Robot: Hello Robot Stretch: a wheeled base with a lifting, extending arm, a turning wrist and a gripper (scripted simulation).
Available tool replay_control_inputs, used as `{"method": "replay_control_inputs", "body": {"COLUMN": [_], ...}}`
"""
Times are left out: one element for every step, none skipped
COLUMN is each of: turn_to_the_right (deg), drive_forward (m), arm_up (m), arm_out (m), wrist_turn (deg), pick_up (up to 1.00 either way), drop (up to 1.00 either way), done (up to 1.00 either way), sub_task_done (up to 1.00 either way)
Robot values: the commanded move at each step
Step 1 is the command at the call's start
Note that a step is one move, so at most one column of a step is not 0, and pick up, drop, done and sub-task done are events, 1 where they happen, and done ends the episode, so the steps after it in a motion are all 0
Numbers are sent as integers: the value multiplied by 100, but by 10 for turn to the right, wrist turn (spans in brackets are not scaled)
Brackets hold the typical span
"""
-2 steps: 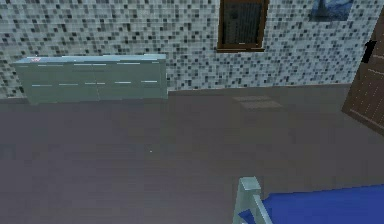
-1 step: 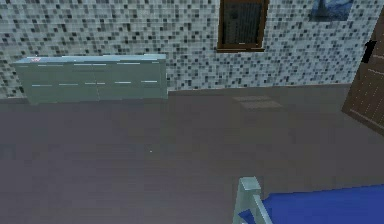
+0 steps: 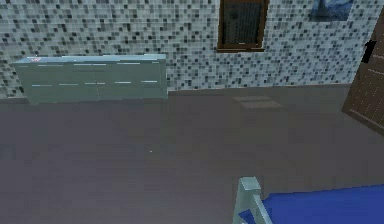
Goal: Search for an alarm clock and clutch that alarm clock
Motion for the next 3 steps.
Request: {"method": "replay_control_inputs", "body": {"turn_to_the_right": [0, 0, 0], "drive_forward": [0, 0, 0], "arm_up": [0, 0, -30], "arm_out": [0, 0, 0], "wrist_turn": [450, 60, 0], "pick_up": [0, 0, 0], "drop": [0, 0, 0], "done": [0, 0, 0], "sub_task_done": [0, 0, 0]}}
